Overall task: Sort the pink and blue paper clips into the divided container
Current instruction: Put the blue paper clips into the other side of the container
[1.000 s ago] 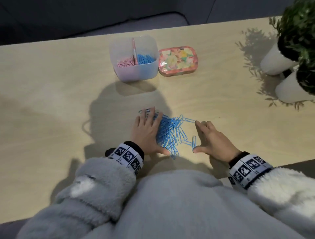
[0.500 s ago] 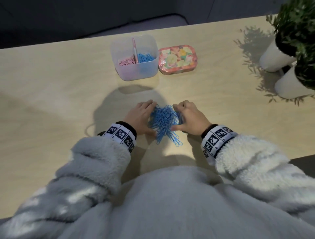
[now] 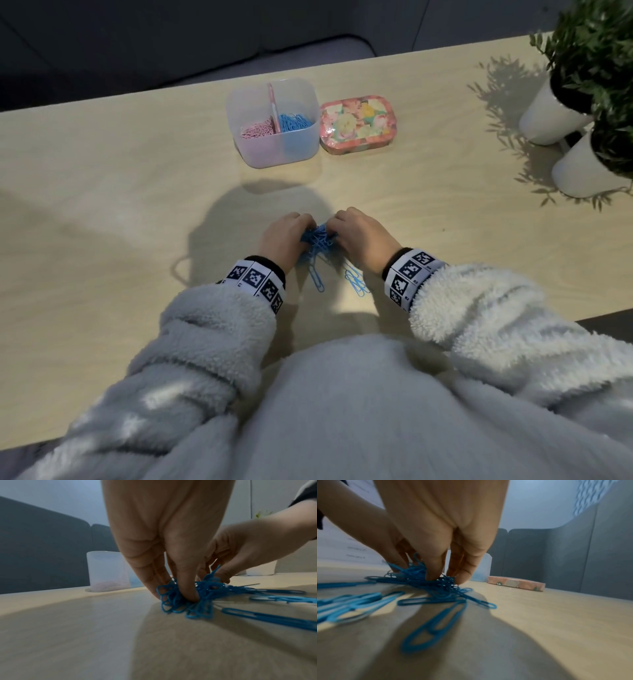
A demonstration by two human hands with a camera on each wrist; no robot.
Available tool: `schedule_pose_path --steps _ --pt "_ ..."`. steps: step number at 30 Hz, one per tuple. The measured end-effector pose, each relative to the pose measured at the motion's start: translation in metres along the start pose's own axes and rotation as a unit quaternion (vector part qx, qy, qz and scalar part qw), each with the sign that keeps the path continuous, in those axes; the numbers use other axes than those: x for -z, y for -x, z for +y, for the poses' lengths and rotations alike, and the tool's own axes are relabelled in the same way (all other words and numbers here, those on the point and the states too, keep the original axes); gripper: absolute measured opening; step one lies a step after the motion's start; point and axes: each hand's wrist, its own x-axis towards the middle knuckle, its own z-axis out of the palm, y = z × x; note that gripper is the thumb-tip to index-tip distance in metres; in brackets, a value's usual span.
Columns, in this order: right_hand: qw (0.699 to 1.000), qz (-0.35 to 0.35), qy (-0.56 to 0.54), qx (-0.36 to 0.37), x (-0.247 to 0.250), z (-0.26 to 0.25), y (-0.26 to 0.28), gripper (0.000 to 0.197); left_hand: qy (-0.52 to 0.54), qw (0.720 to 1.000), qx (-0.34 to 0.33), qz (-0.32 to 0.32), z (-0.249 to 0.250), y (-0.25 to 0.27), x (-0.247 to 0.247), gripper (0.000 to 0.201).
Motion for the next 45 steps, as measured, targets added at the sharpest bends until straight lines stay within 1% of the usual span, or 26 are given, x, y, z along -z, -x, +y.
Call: schedule_pose_path --steps 2,3,6,9,12,14,16,18,19,22,23,25,27,29,31,33,35,37,38,41,43,45 --pt "1.000 0.007 -0.003 0.006 0.002 0.003 -0.002 0.015 0.017 1.000 0.010 0.003 -0.005 0.001 0.002 0.033" --pt "1.000 0.014 -0.022 0.001 0.005 0.004 -0.003 0.013 0.029 0.999 0.018 0.004 -0.007 0.003 0.004 0.033" --pt "0.991 0.054 -0.121 -0.033 0.016 0.009 -0.005 0.006 0.080 0.996 0.046 0.016 -0.014 0.008 0.007 0.033" --pt "0.976 0.080 -0.198 -0.049 0.035 0.011 -0.010 0.009 0.111 0.992 0.056 0.029 -0.016 0.012 0.011 0.032" --pt "0.964 0.100 -0.241 -0.053 0.063 0.011 -0.032 0.013 0.119 0.990 0.056 0.043 -0.017 0.014 0.012 0.030" --pt "0.960 0.129 -0.241 -0.057 0.086 0.009 -0.053 0.014 0.126 0.989 0.056 0.053 -0.016 0.015 0.012 0.029" --pt "0.956 0.164 -0.232 -0.069 0.107 0.007 -0.077 0.012 0.136 0.988 0.054 0.057 -0.015 0.015 0.013 0.030" --pt "0.955 0.193 -0.207 -0.088 0.123 0.003 -0.102 0.008 0.149 0.986 0.052 0.059 -0.013 0.016 0.014 0.030" --pt "0.956 0.204 -0.189 -0.093 0.129 0.001 -0.115 0.010 0.155 0.985 0.051 0.064 -0.013 0.016 0.015 0.030" --pt "0.962 0.199 -0.139 -0.124 0.134 -0.007 -0.148 0.021 0.174 0.981 0.043 0.080 -0.011 0.014 0.020 0.028" --pt "0.964 0.190 -0.128 -0.134 0.132 -0.009 -0.157 0.019 0.181 0.979 0.038 0.085 -0.010 0.012 0.022 0.026" --pt "0.966 0.163 -0.124 -0.155 0.125 -0.012 -0.169 0.008 0.195 0.976 0.027 0.093 -0.009 0.008 0.028 0.024" --pt "0.962 0.139 -0.163 -0.170 0.119 -0.011 -0.174 0.014 0.204 0.973 0.014 0.102 -0.007 0.002 0.035 0.023" --pt "0.950 0.139 -0.220 -0.175 0.117 -0.006 -0.171 0.017 0.224 0.969 0.003 0.108 -0.004 -0.008 0.045 0.023" --pt "0.935 0.172 -0.260 -0.168 0.118 0.000 -0.159 0.021 0.248 0.961 -0.006 0.121 0.000 -0.021 0.059 0.022" --pt "0.919 0.216 -0.289 -0.156 0.116 0.008 -0.139 0.024 0.256 0.955 0.001 0.152 0.005 -0.037 0.076 0.022" --pt "0.906 0.241 -0.315 -0.144 0.109 0.018 -0.115 0.024 0.233 0.954 0.011 0.186 0.009 -0.057 0.094 0.024" --pt "0.901 0.246 -0.329 -0.140 0.096 0.030 -0.089 0.020 0.185 0.960 0.029 0.208 0.011 -0.080 0.108 0.025" --pt "0.902 0.239 -0.328 -0.148 0.088 0.035 -0.075 0.019 0.162 0.963 0.044 0.210 0.010 -0.093 0.113 0.025" --pt "0.903 0.214 -0.329 -0.177 0.063 0.046 -0.042 0.020 0.085 0.976 0.093 0.180 0.007 -0.127 0.121 0.025" --pt "0.906 0.188 -0.329 -0.190 0.048 0.049 -0.026 0.018 0.036 0.983 0.099 0.153 0.007 -0.142 0.121 0.026" --pt "0.915 0.167 -0.306 -0.202 0.038 0.049 -0.017 0.020 0.011 0.989 0.093 0.114 0.011 -0.147 0.118 0.031"
